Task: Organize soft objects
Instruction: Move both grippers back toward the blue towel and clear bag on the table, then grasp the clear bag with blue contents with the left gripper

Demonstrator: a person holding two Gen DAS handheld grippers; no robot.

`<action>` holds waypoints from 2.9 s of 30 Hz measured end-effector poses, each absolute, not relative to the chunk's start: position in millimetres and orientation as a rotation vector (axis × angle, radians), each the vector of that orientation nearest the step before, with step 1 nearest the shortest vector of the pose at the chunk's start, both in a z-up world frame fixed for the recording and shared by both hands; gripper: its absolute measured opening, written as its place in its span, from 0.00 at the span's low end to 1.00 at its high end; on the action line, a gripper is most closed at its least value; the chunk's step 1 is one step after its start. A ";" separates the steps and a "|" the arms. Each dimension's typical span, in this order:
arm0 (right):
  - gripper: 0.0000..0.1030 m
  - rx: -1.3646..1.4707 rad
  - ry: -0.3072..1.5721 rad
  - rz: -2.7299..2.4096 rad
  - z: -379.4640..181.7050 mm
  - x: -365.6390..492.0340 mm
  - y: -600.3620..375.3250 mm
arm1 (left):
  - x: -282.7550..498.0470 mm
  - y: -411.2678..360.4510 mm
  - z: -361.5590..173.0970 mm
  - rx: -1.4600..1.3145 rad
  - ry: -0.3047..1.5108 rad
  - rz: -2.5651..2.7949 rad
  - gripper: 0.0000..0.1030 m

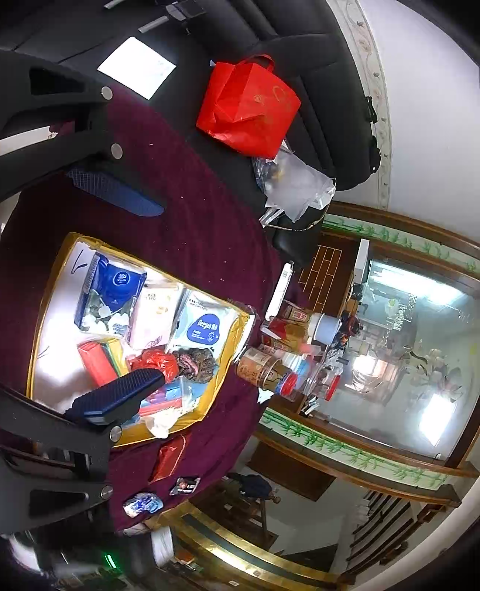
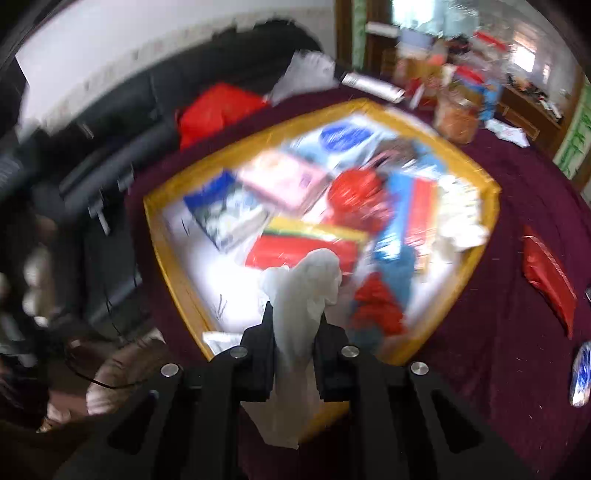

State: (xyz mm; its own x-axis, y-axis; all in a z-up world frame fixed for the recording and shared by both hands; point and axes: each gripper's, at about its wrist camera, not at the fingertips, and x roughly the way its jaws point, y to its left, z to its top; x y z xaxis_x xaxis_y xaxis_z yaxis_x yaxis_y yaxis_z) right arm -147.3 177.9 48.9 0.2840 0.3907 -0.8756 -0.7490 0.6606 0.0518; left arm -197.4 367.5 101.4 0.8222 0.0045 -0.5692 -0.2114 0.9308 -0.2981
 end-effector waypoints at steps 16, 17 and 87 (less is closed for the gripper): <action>0.69 -0.203 0.802 0.756 81.3 -146.4 131.4 | -203.8 355.5 122.8 -0.363 0.530 0.115 0.86; 0.74 -0.198 0.755 0.718 90.0 -148.8 120.4 | -201.6 350.9 124.1 -0.366 0.525 0.106 0.86; 0.93 0.735 0.783 0.172 22.4 21.1 -287.7 | 35.2 -105.0 19.3 0.436 0.835 -0.493 0.71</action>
